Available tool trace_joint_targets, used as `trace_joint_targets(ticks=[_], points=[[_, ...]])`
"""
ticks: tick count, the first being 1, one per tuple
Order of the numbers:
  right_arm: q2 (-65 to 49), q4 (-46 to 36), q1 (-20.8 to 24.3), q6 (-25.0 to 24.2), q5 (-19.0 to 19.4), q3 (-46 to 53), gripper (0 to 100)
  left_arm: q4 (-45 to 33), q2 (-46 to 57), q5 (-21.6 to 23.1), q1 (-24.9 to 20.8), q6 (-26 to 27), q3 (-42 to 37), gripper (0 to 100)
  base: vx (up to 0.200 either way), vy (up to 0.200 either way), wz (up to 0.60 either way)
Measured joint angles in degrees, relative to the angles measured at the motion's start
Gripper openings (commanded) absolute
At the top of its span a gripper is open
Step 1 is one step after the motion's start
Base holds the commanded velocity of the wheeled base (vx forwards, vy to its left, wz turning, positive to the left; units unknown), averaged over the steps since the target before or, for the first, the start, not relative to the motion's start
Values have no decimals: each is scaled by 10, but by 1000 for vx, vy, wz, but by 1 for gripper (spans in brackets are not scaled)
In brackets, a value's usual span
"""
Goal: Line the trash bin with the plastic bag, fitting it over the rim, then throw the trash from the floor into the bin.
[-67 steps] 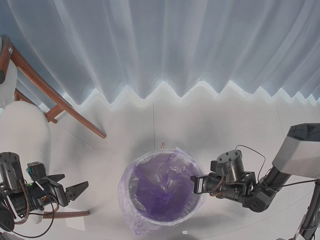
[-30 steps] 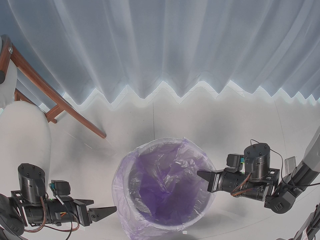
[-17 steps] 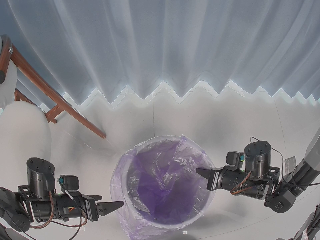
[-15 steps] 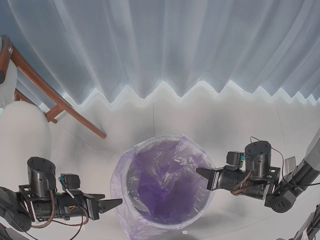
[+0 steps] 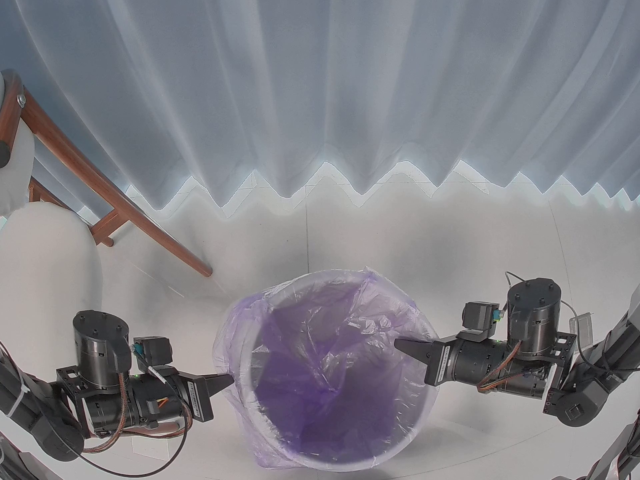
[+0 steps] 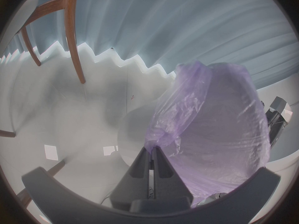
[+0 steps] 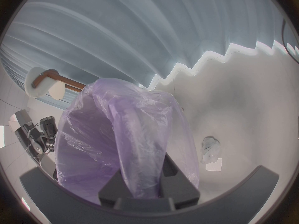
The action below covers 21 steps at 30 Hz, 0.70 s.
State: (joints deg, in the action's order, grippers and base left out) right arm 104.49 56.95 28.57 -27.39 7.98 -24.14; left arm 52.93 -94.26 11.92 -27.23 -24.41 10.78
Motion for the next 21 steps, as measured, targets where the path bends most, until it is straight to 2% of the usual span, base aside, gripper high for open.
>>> trace_joint_targets(ticks=[5,13,21], points=[[-18,2,-3,-3,22,18,0,7,-16,-2,12,-1,-1,0,0,0,0],[-27,3,-6,-21,24,21,0,8,-22,-4,24,-1,-12,0,0,0,0],[-28,15,-9,-31,24,16,0,32,-13,-4,-8,-1,-66,0,0,0,0]])
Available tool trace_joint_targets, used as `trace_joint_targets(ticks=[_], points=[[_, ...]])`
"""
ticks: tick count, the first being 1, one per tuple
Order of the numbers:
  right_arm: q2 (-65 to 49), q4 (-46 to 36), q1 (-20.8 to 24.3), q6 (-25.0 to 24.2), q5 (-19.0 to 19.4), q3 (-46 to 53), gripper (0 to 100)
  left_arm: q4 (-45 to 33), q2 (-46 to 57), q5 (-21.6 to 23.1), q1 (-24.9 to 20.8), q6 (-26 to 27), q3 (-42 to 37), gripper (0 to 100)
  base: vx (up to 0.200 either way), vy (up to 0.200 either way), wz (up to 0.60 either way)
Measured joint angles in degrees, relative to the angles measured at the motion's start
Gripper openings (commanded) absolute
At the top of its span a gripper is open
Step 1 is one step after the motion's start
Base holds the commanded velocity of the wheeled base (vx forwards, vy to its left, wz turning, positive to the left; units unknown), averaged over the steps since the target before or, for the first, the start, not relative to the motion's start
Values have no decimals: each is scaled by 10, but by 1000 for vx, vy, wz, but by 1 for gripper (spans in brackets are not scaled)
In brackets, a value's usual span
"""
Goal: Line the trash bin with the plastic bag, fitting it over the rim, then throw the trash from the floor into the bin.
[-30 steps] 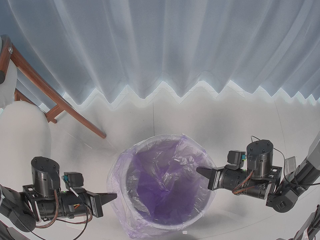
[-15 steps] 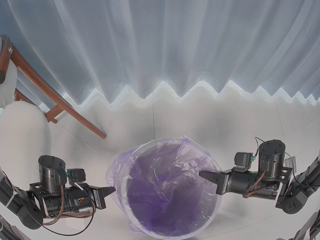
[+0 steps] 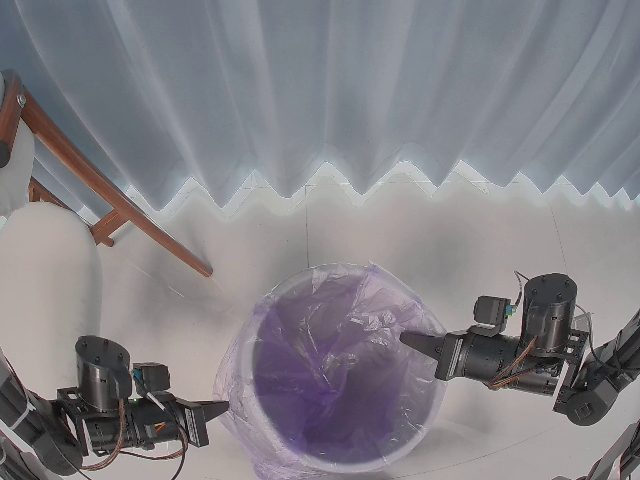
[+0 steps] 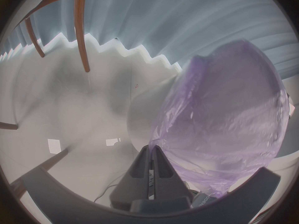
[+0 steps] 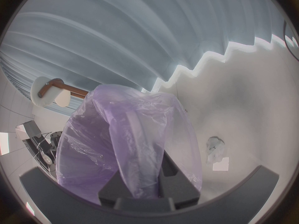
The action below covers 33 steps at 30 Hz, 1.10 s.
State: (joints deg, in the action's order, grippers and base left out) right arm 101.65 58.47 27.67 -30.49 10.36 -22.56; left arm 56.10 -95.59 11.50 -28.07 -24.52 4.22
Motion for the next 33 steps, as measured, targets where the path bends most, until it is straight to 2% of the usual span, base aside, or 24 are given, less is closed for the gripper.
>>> trace_joint_targets(ticks=[1,12,15,18,21,25,28,33], points=[[0,6,0,0,0,0,0,8,2,0,-5,0,-8,100,0,0,0],[0,15,-4,4,11,10,0,51,9,0,-14,0,-26,100,0,0,0],[0,27,-14,13,46,16,0,80,17,0,-7,-18,-27,100,0,0,0],[1,44,-29,27,82,22,0,103,31,0,0,-61,-25,100,0,0,0],[7,61,-53,54,138,28,0,114,51,0,11,-93,-27,100,0,0,0],[21,79,-83,95,188,35,0,120,71,2,30,-111,-31,100,0,0,0],[37,89,-94,114,201,36,0,121,82,5,48,-117,-32,100,0,0,0],[64,125,-99,129,201,35,0,120,93,8,61,-122,-32,100,0,0,0]])
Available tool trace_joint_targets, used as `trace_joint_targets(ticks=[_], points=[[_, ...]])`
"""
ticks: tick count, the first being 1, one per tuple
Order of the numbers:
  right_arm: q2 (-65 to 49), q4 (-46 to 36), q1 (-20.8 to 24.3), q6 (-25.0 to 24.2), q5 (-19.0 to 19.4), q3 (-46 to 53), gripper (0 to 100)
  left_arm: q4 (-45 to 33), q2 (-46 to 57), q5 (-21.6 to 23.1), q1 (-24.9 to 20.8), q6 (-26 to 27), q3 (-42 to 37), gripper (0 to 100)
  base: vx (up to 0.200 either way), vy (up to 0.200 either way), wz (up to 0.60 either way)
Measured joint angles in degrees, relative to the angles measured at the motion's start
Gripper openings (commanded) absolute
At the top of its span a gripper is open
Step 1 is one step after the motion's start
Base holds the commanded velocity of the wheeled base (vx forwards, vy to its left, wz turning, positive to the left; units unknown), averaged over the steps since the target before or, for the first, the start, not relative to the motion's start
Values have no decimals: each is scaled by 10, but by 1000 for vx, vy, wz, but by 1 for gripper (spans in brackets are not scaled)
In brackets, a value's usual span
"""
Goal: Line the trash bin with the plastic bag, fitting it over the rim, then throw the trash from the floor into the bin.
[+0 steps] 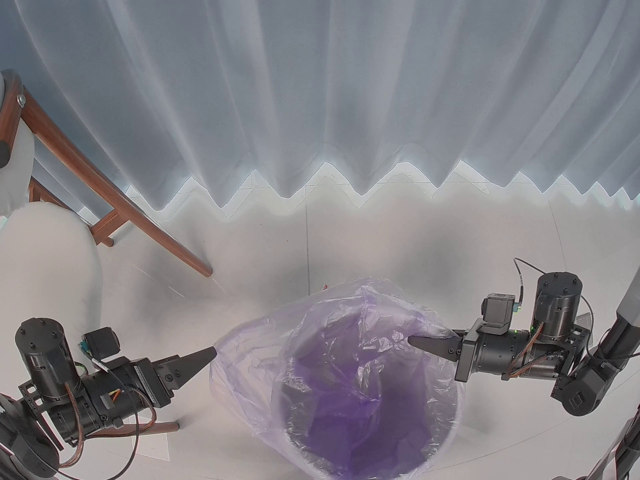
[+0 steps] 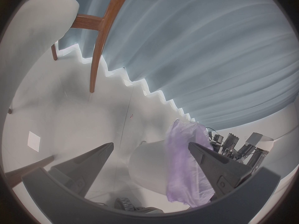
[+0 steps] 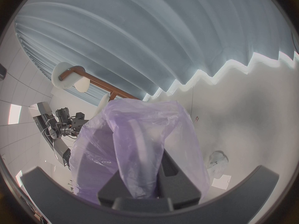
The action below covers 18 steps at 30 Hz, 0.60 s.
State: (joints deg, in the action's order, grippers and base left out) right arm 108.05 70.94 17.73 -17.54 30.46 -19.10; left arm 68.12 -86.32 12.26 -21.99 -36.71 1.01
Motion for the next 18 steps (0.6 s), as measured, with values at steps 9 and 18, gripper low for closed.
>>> trace_joint_targets(ticks=[9,18], points=[[28,7,-2,13,5,3,0,-2,-1,1,-5,0,0,100,0,0,0],[36,56,-1,24,58,19,0,-2,-36,15,-17,0,0,100,0,0,0]])
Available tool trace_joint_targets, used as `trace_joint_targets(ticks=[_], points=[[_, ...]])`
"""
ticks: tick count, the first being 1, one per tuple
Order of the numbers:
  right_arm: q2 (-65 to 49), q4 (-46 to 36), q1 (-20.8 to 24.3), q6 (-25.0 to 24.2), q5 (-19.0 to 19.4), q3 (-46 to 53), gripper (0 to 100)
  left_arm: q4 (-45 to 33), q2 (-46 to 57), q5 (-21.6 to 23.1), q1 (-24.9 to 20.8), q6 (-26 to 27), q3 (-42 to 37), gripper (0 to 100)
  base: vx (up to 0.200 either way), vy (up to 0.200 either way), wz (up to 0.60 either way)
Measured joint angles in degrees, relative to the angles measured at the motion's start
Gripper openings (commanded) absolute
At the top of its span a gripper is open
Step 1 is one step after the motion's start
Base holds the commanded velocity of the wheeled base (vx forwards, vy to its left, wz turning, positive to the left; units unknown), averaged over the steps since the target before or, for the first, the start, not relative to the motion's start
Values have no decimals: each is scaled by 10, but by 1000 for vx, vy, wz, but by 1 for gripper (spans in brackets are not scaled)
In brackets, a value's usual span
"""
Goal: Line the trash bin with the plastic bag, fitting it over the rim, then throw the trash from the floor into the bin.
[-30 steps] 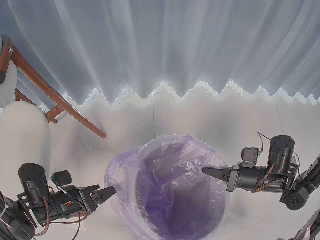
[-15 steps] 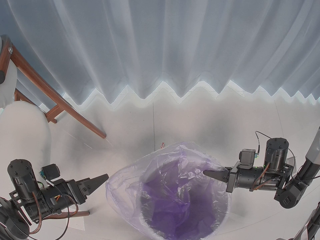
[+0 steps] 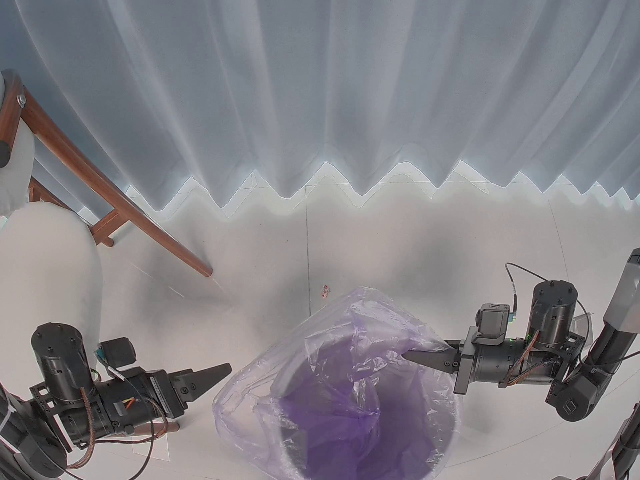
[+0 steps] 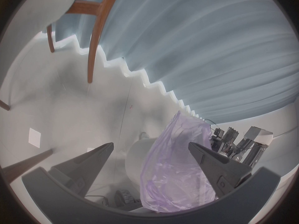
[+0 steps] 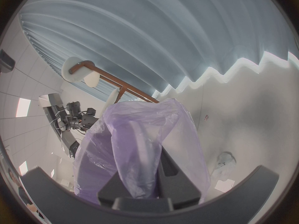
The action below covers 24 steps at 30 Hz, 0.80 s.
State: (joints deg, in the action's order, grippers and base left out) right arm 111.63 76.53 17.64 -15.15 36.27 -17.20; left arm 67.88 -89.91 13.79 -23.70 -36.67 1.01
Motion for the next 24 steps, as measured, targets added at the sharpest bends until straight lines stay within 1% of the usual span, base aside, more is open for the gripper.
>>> trace_joint_targets(ticks=[5,9,18,24], points=[[15,57,0,-2,35,18,0,5,-42,9,-7,0,0,100,0,0,0],[29,98,-1,-2,50,45,0,16,-75,12,-10,0,9,100,0,0,0],[44,108,-1,-2,52,63,0,18,-107,12,-32,-6,22,100,0,0,0],[46,108,0,-2,52,63,0,17,-114,11,-62,-22,29,100,0,0,0]])
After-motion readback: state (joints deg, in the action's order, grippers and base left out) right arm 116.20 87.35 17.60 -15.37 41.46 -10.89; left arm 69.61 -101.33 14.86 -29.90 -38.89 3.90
